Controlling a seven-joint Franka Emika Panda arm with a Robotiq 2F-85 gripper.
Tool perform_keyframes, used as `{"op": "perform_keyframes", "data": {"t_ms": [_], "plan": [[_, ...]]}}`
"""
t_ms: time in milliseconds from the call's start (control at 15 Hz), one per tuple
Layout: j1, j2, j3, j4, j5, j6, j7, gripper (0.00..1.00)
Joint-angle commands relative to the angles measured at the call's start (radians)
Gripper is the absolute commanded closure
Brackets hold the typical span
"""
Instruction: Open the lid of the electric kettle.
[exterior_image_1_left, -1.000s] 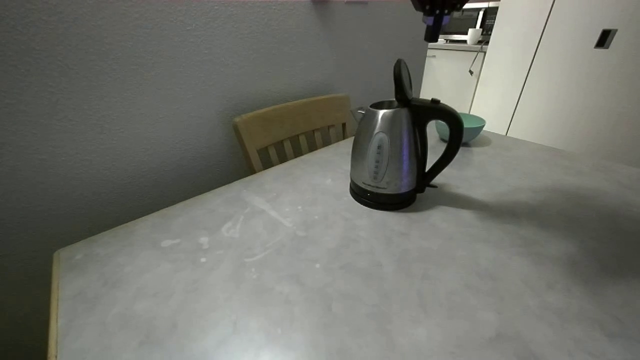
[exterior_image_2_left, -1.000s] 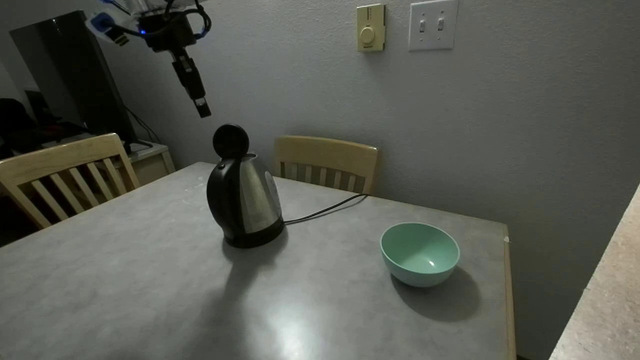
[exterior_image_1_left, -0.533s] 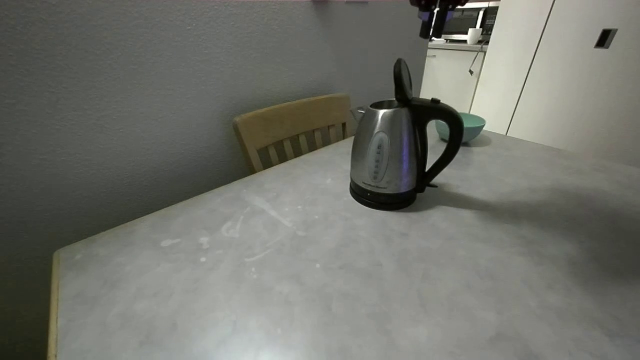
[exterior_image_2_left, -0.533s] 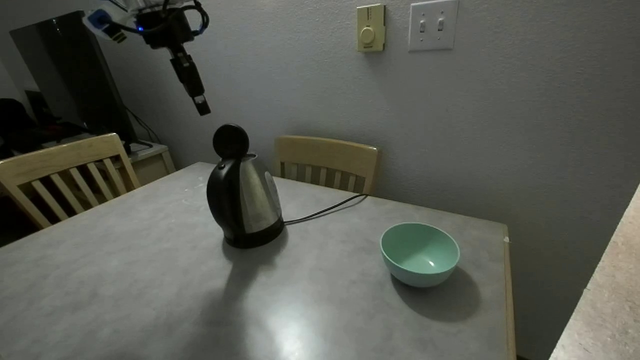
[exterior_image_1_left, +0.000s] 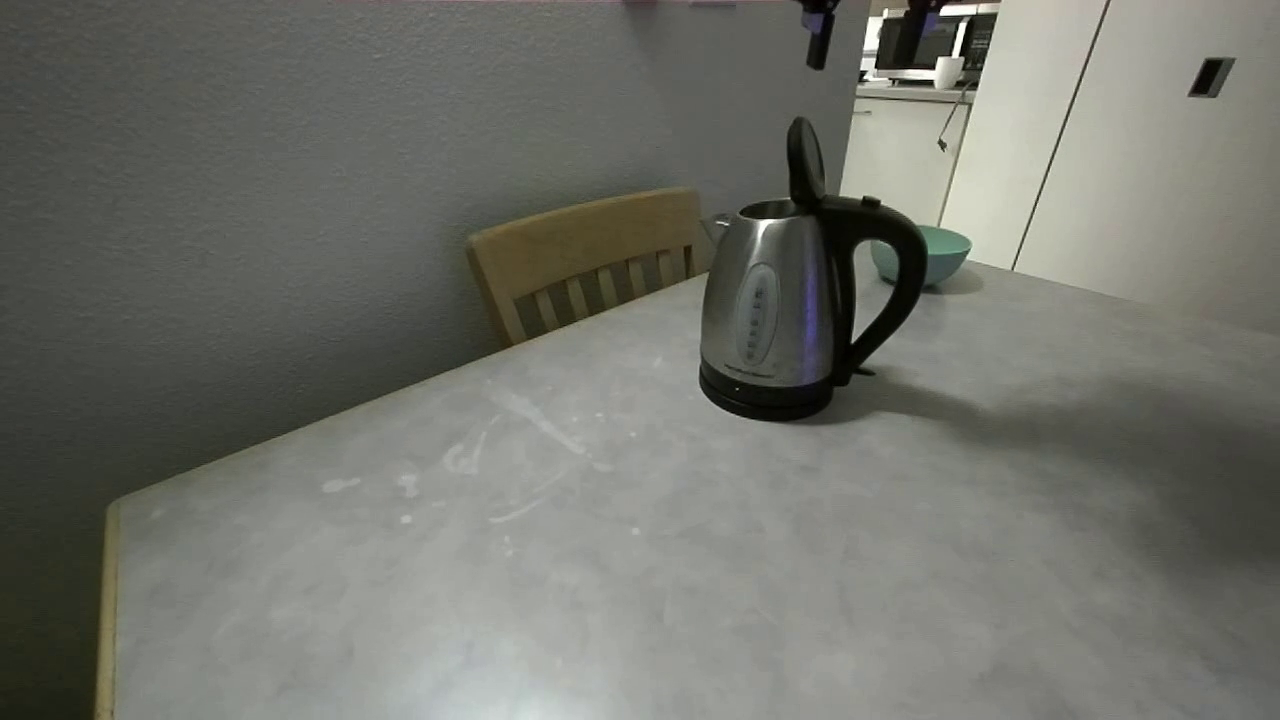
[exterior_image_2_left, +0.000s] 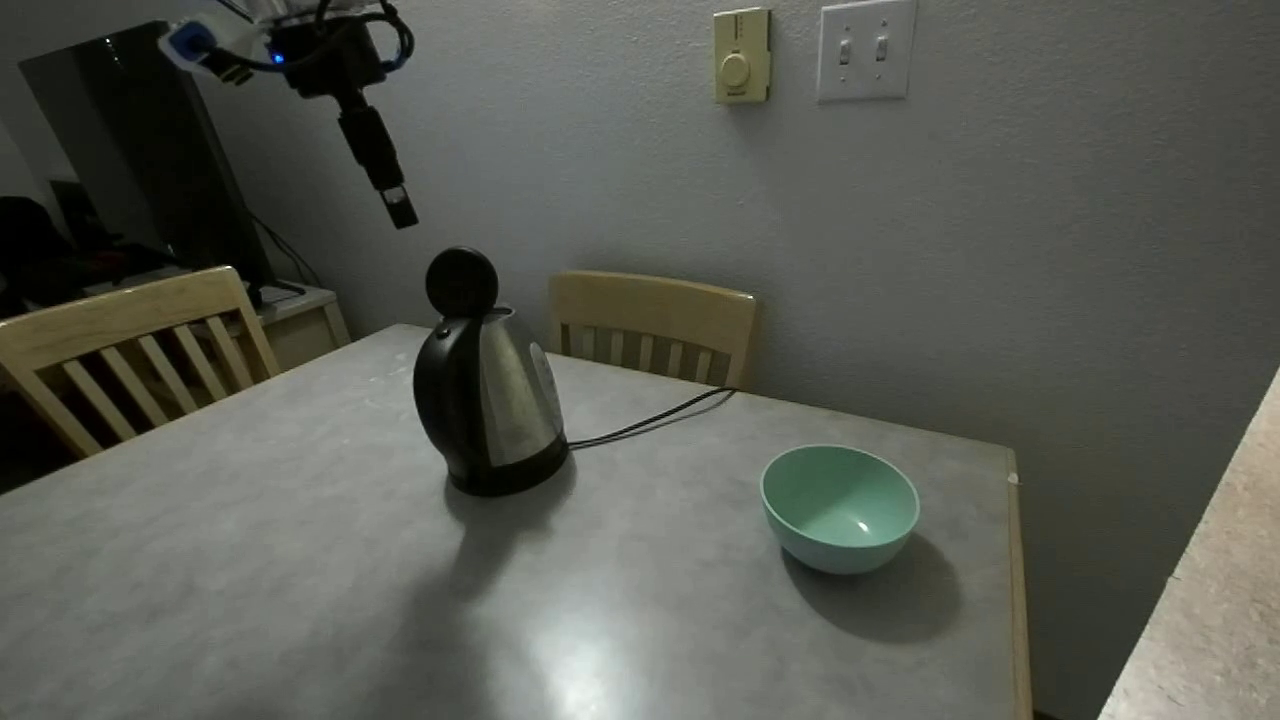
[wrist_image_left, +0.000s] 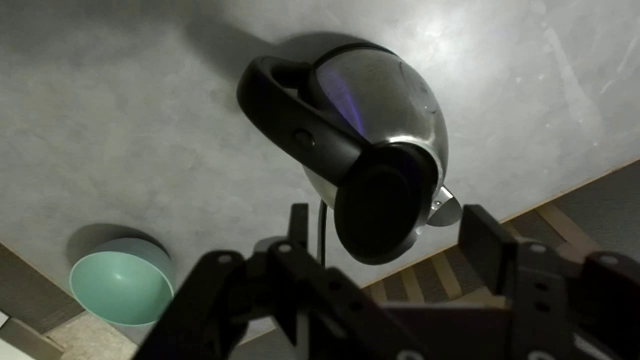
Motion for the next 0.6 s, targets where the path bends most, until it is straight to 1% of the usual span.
{"op": "perform_keyframes", "data": {"t_ms": [0, 200, 267, 333, 533], "plan": [[-0.005, -0.019, 0.008, -0.032, 0.024, 0.031, 0.029, 0.00], [-0.006, -0.018, 0.011, -0.031, 0.035, 0.031, 0.037, 0.00], [-0.006, -0.017, 0.012, -0.025, 0.046, 0.009, 0.036, 0.00], [-0.004, 0.000, 0.009, 0.000, 0.019, 0.009, 0.031, 0.00], [-0.004, 0.000, 0.010, -0.001, 0.031, 0.009, 0.031, 0.00]]}}
